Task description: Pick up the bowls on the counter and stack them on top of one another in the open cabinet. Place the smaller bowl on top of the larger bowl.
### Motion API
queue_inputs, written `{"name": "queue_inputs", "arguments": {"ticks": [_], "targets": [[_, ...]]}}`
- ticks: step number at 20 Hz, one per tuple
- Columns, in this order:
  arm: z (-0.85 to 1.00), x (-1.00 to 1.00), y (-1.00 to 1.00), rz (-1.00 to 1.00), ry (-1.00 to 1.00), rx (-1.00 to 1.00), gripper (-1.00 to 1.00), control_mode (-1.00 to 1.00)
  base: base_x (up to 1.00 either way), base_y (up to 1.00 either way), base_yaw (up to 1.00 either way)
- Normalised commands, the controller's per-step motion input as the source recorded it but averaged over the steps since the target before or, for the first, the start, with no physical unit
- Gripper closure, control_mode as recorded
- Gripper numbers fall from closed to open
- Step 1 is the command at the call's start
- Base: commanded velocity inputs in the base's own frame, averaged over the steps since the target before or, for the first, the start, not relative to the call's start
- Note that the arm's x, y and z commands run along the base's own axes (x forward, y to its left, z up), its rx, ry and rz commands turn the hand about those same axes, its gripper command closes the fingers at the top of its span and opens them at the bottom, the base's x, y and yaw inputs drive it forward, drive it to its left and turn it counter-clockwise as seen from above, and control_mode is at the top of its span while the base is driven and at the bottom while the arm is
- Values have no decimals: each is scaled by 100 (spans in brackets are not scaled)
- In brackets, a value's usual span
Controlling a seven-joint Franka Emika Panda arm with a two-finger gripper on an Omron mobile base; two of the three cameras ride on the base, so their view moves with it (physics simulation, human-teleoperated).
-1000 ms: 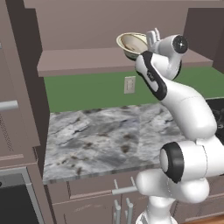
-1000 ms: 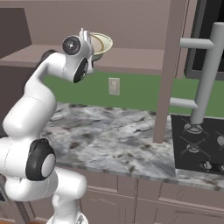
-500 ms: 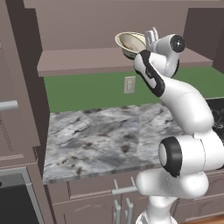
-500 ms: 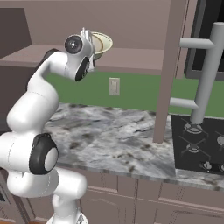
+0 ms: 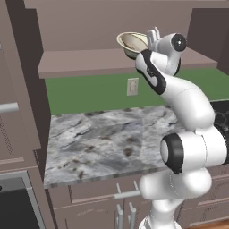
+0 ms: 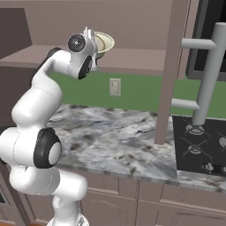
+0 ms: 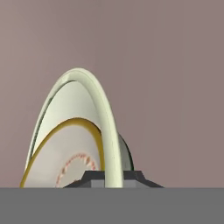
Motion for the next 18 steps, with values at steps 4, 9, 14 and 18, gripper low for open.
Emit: {"name": "queue_inputs", "arguments": {"ticks": [4, 9, 14, 18], "targets": [[0, 8, 0, 0, 0, 0, 100, -100, 0, 0, 0], [1, 0, 0, 0, 0, 0, -100, -100, 0, 0, 0], [26, 0, 0, 0, 0, 0, -100, -100, 0, 0, 0], [49, 1, 0, 0, 1, 0, -100, -100, 0, 0, 0]]}}
